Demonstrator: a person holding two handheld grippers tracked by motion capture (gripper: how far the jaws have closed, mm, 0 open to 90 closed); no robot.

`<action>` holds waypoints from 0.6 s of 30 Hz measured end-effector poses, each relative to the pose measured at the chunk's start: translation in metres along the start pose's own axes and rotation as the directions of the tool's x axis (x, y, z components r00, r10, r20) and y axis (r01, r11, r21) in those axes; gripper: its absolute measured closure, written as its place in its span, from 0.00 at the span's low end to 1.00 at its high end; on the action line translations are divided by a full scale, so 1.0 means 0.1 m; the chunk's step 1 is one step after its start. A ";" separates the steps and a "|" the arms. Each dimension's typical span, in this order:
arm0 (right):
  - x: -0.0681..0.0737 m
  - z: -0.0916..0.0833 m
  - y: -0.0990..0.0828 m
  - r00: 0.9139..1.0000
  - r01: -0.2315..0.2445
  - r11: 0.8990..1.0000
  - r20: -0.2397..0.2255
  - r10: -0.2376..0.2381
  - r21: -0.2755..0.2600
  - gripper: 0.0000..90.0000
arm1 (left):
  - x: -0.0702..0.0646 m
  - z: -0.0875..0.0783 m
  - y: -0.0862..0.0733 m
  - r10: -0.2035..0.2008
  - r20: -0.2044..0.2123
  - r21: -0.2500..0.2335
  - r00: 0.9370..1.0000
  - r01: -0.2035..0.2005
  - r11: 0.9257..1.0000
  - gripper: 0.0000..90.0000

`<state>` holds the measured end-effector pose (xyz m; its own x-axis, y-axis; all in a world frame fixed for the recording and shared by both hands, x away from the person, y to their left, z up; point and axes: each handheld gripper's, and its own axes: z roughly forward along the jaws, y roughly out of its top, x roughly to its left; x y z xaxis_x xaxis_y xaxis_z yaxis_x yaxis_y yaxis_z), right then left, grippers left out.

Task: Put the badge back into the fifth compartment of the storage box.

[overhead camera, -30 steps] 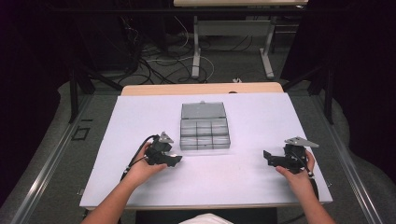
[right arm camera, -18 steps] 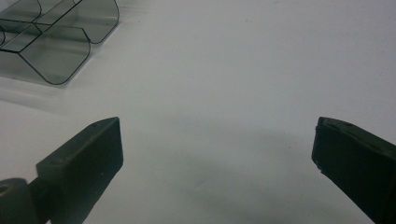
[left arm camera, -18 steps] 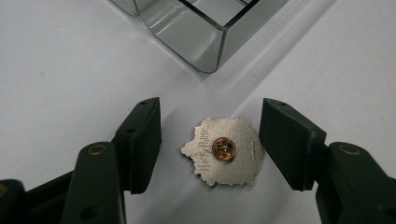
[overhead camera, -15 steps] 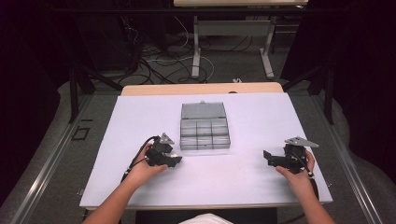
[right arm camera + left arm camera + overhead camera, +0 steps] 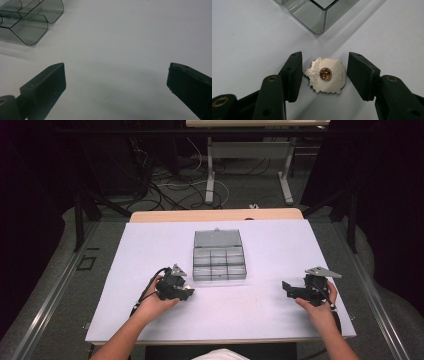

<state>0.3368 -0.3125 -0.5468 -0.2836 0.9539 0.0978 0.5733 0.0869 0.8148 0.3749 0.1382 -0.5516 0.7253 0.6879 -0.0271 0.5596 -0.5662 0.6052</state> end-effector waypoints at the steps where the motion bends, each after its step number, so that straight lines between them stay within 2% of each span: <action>1: 0.00 0.00 0.00 1.000 -0.004 1.000 0.000 0.004 -0.002 0.02 | 0.00 0.00 0.00 0.003 0.000 0.001 1.000 -0.003 1.000 0.52; 3: 0.00 0.00 0.00 1.000 -0.003 1.000 0.000 0.003 -0.002 0.02 | -0.01 0.00 -0.01 -0.006 0.004 -0.002 1.000 0.006 1.000 0.52; 7: 0.00 0.00 0.00 1.000 0.000 1.000 -0.003 0.000 0.002 0.02 | -0.01 -0.01 0.00 0.006 -0.005 0.009 1.000 -0.006 1.000 0.52; 18: -0.02 0.01 -0.01 1.000 0.009 1.000 0.001 -0.009 0.001 0.02 | -0.02 -0.02 -0.01 -0.002 -0.006 0.008 1.000 0.002 1.000 0.55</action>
<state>0.3374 -0.3140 -0.5479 -0.2876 0.9535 0.0900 0.5714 0.0954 0.8151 0.3722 0.1384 -0.5508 0.7215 0.6920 -0.0233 0.5645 -0.5684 0.5985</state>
